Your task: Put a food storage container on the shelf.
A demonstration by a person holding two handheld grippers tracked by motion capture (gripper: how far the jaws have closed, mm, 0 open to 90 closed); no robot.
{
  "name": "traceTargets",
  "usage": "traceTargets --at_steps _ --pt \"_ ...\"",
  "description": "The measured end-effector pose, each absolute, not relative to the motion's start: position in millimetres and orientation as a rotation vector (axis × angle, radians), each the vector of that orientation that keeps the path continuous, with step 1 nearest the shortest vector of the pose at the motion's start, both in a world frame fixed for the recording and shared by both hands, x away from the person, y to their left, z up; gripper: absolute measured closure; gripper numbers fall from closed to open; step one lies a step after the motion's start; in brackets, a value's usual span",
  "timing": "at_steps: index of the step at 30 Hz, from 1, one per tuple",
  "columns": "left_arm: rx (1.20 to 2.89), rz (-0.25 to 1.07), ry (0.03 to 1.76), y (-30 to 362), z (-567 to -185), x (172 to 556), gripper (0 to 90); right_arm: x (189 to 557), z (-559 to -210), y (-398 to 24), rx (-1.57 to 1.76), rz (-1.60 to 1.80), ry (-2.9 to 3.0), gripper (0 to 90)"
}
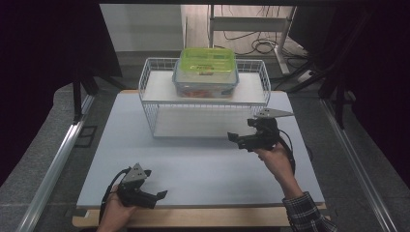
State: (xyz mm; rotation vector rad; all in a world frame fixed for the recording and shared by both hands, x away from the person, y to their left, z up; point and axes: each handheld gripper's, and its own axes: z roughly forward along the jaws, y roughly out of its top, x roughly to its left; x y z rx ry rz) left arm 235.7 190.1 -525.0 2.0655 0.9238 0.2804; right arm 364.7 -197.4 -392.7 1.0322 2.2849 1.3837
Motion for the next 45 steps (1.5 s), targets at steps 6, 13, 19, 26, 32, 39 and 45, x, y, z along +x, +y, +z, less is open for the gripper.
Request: traceTargets --at_steps 6,13,19,26,32,39,45 --pt "2.063 0.289 0.914 190.5 -525.5 235.7 3.1 358.3 -399.1 -196.9 1.023 1.361 2.302 3.8" --pt "2.067 0.288 0.91 190.2 -525.8 235.6 3.1 351.3 -407.0 -196.3 0.999 1.372 2.306 1.3" --pt "2.066 0.29 0.909 189.9 -526.0 235.5 3.2 346.5 -414.8 -198.1 0.997 1.351 2.299 1.0" --pt "2.071 0.289 0.906 189.4 -526.0 235.1 3.2 343.0 -423.3 -199.1 1.004 1.348 2.301 1.1" --pt "2.07 0.294 0.904 190.3 -525.6 234.9 3.3 337.8 -428.3 -198.2 0.992 1.327 2.313 1.1" --pt "2.073 0.3 0.901 190.2 -525.5 234.5 3.2 330.9 -433.4 -200.6 0.964 1.301 2.326 0.9" --pt "2.073 0.303 0.901 191.1 -525.6 234.7 3.3 326.9 -438.4 -205.5 0.97 1.293 2.321 0.7"
